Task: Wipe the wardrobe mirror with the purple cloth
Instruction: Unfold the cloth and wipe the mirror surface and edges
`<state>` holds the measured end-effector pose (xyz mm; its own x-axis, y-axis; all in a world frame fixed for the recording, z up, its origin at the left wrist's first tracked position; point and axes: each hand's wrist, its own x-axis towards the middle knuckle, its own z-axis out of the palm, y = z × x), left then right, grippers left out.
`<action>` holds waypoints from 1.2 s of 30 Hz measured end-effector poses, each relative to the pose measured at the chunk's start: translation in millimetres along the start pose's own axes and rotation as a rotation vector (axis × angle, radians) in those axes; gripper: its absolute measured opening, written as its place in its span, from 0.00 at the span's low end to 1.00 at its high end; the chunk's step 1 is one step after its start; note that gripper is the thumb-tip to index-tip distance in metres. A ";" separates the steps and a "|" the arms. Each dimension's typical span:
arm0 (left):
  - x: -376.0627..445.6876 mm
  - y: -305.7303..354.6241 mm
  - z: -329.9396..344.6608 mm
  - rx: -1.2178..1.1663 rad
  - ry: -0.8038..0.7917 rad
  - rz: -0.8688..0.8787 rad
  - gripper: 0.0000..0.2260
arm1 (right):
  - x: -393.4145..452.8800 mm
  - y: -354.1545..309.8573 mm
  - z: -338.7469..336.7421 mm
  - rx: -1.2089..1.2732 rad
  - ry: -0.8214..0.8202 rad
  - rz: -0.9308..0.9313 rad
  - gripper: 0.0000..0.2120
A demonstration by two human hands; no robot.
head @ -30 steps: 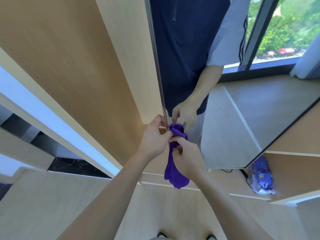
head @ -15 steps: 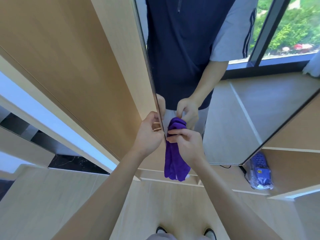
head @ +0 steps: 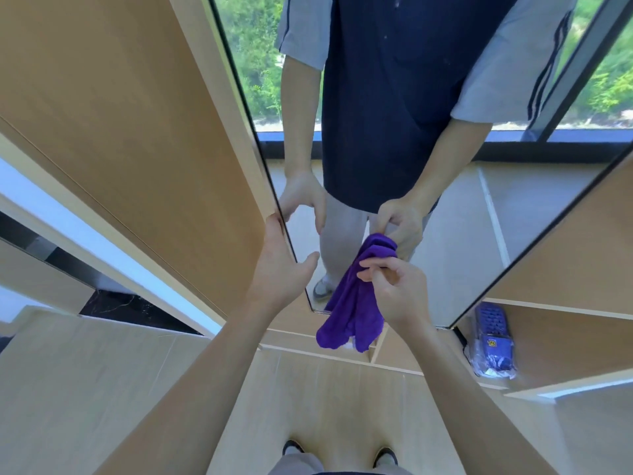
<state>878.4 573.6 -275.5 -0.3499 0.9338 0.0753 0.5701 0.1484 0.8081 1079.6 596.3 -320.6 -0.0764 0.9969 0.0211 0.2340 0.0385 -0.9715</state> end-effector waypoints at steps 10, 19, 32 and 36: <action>1.2 0.8 23.6 -0.027 0.155 0.003 0.29 | 0.9 35.0 -63.9 -0.245 0.052 -0.082 0.16; 0.1 -0.6 26.6 0.011 0.205 0.015 0.29 | -3.7 55.2 -114.6 -0.446 0.158 -0.025 0.10; 0.8 -16.2 29.1 0.054 0.095 -0.085 0.24 | -4.9 -35.6 -136.9 -0.263 0.368 -0.011 0.14; 2.0 -23.6 22.1 0.062 0.024 -0.084 0.24 | 2.7 -79.7 -103.5 -0.332 0.309 -0.142 0.14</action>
<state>880.7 579.1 -307.3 -0.4154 0.9093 0.0230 0.5828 0.2467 0.7742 1161.1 603.1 -218.6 0.1503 0.9522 0.2660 0.5427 0.1454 -0.8273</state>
